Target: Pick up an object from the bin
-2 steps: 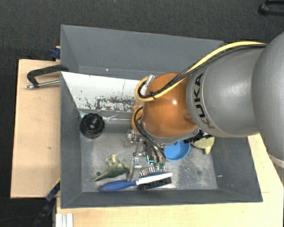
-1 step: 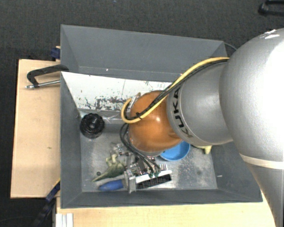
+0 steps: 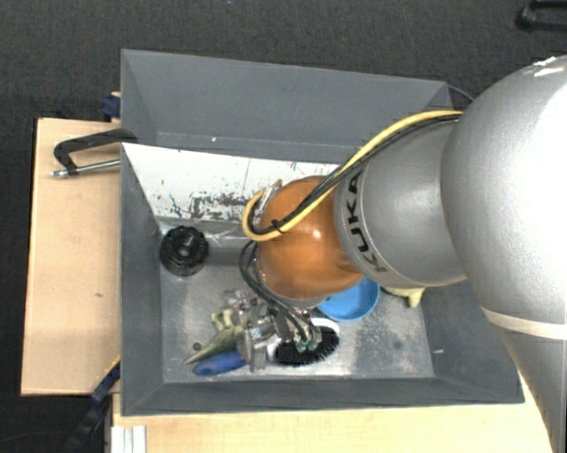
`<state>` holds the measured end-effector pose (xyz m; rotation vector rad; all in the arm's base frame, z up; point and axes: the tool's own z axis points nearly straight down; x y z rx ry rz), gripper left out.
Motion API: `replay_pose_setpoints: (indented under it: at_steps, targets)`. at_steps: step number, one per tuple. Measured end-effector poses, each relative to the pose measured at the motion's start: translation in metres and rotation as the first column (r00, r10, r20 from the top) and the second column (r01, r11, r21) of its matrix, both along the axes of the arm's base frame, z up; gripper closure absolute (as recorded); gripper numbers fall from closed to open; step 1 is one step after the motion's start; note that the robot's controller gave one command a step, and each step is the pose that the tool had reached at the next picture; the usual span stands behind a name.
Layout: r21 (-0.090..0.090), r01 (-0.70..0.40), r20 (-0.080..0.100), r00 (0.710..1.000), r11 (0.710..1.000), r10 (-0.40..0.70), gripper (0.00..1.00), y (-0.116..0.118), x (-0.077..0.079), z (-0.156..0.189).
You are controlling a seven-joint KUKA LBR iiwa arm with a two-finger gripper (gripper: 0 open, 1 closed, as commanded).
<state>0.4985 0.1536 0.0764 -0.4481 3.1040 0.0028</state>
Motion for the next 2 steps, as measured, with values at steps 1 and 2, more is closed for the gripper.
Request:
replay_pose_setpoints:
  at_steps: [1,2]
  targets:
    - [-0.001,-0.159,0.006,0.987,0.987,0.159,1.00,0.053,0.052,0.042]
    - [-0.002,-0.273,0.012,0.962,0.962,0.273,1.00,0.031,0.074,0.244]
